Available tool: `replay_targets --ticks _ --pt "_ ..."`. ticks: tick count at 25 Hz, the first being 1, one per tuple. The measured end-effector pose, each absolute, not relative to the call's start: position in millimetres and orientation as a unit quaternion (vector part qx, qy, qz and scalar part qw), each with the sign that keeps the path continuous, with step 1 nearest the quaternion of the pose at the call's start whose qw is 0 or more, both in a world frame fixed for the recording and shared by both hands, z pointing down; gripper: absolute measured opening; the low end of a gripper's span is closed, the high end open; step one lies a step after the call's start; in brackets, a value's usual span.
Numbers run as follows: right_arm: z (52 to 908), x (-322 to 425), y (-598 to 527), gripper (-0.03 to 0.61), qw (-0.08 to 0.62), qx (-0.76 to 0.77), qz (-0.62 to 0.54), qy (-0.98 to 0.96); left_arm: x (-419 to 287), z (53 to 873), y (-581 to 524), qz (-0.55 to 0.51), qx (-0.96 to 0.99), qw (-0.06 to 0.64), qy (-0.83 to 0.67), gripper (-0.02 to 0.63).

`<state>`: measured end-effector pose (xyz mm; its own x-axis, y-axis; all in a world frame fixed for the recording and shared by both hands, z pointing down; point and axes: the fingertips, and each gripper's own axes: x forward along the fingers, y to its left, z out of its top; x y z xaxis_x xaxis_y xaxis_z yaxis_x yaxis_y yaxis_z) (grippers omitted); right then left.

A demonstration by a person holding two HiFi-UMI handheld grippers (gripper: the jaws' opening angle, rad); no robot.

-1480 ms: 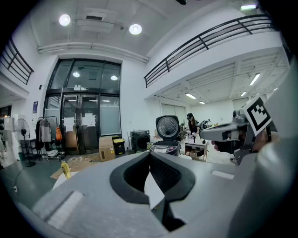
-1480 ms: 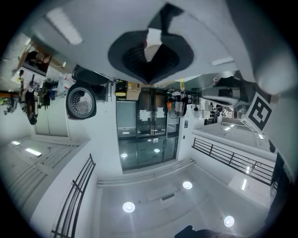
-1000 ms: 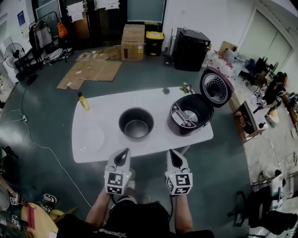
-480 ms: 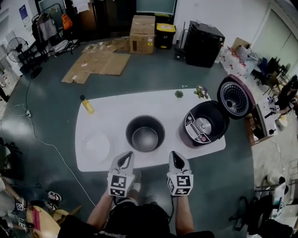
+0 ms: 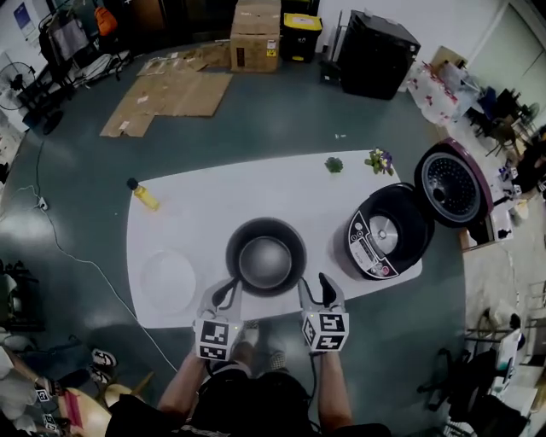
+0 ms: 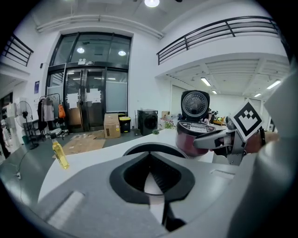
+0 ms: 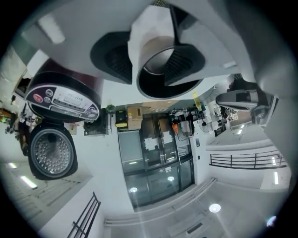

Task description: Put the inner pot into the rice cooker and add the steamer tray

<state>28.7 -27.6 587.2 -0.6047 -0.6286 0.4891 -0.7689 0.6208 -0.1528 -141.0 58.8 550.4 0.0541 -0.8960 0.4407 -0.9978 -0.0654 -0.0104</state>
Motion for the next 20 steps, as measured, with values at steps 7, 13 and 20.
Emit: replay_targets --ticks 7,13,20 --pt "632.1 17.5 -53.7 0.276 0.240 0.401 0.216 -0.857 -153.0 582.1 36.6 0.183 0.710 0.184 -0.654 0.011" --pt "659.3 1.9 -68.0 0.278 0.277 0.390 0.253 -0.841 -167.4 595.0 20.8 0.192 0.710 0.199 -0.648 0.011" --pt "688.0 -13.8 -74.8 0.278 0.316 0.382 0.279 -0.822 -182.2 610.8 7.6 0.198 0.708 0.217 -0.643 0.011"
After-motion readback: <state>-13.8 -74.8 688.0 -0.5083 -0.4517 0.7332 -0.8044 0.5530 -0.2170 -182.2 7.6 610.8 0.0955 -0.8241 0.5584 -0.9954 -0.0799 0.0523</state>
